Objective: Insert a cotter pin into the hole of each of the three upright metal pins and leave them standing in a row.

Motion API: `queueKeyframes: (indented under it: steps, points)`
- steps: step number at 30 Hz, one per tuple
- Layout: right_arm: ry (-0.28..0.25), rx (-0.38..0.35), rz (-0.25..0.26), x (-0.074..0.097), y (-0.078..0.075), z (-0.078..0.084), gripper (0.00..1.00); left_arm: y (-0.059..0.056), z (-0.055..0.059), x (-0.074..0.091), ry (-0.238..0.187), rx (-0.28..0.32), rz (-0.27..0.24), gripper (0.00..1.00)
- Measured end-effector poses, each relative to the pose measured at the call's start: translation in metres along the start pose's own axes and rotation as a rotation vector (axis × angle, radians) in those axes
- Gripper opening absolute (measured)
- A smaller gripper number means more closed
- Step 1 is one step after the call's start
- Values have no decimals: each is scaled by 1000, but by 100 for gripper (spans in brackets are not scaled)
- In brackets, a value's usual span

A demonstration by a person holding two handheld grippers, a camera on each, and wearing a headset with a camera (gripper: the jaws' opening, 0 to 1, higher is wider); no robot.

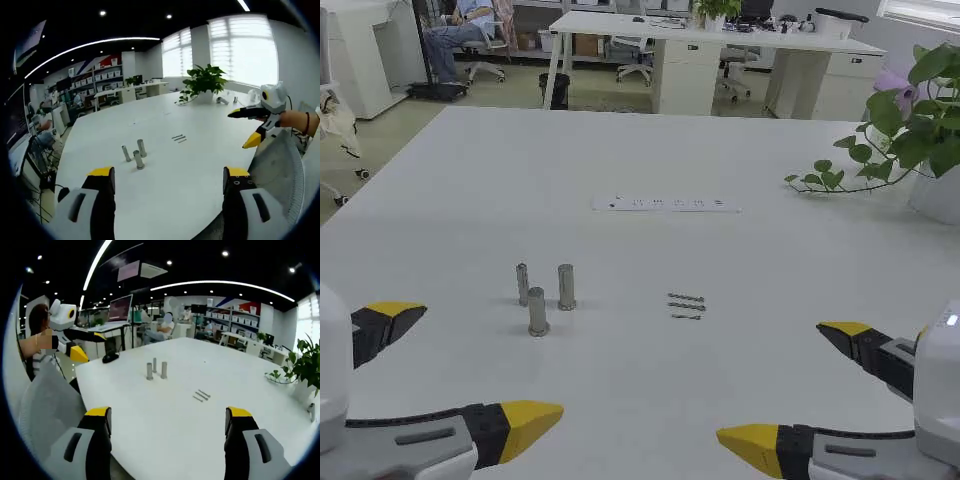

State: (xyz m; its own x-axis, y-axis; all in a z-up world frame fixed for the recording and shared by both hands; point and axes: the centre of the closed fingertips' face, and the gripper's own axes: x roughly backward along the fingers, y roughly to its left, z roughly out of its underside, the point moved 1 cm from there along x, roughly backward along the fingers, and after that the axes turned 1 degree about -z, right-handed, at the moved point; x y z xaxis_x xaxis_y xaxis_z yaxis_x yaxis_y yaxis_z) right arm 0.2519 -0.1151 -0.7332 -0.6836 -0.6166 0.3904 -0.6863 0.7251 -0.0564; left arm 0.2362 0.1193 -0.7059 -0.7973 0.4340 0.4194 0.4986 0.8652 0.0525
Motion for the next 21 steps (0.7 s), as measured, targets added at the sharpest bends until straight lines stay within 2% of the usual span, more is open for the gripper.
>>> queueKeyframes:
  steps: [21]
  points:
    - [21,19,-13,-6,2,2,95,6,6,-3,18,4,-5,88]
